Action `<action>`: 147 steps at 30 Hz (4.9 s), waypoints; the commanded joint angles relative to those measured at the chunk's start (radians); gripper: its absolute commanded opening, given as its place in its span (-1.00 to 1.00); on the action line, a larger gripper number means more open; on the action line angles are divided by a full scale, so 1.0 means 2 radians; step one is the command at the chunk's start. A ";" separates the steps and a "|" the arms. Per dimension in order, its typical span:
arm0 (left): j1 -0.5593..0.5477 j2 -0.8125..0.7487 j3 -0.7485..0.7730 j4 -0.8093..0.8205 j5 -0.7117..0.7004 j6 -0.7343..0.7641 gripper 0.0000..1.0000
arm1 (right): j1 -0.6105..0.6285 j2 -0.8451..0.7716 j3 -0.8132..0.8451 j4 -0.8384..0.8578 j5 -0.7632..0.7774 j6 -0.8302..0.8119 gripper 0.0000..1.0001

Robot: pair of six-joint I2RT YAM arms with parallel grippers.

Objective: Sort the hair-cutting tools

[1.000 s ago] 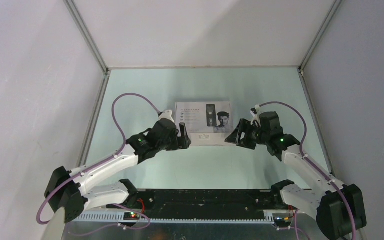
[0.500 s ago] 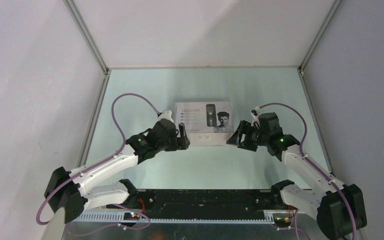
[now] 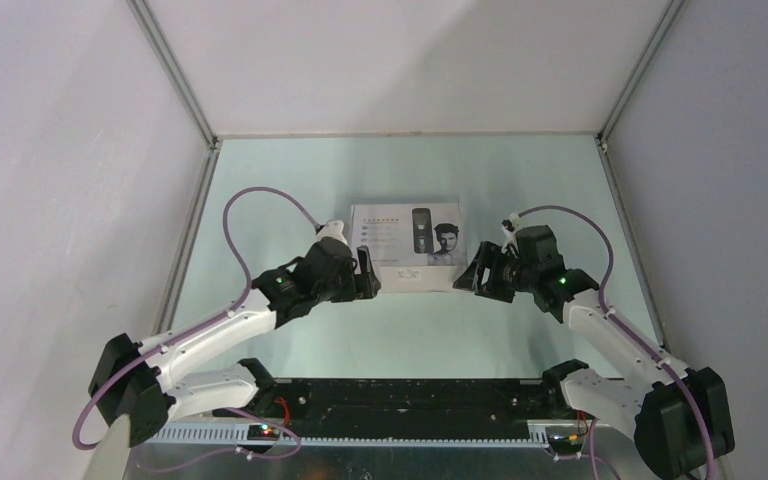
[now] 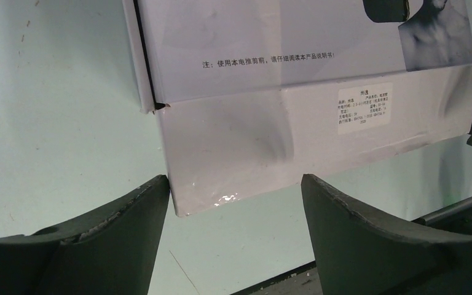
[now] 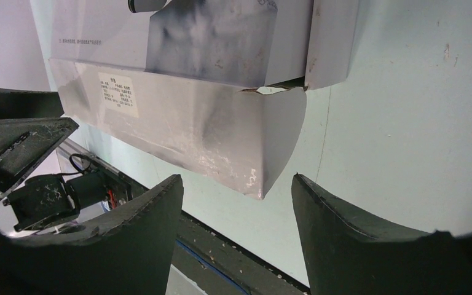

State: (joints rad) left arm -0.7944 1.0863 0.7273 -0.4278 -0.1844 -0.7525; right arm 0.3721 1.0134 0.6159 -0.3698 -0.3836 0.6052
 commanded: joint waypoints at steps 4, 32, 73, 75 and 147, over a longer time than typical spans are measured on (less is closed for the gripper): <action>-0.002 -0.013 0.001 0.013 0.015 -0.010 0.68 | 0.003 -0.005 0.020 0.010 0.003 -0.004 0.38; -0.001 -0.001 -0.036 0.051 -0.004 -0.022 0.59 | 0.005 -0.004 0.025 0.007 0.018 -0.012 0.08; -0.002 0.028 -0.059 0.069 -0.026 -0.020 0.57 | 0.046 0.032 0.032 -0.007 0.092 -0.029 -0.08; -0.001 0.031 -0.060 0.070 -0.029 -0.019 0.57 | 0.047 0.034 0.032 -0.008 0.098 -0.030 -0.08; 0.185 0.225 -0.066 0.252 -0.035 -0.014 0.41 | -0.021 0.037 -0.047 0.196 0.087 -0.119 0.26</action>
State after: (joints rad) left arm -0.4801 1.4517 0.5735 0.0856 -0.2367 -0.8135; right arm 0.3431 1.0977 0.4786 -0.0360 -0.1768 0.4416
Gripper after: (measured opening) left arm 0.702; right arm 0.592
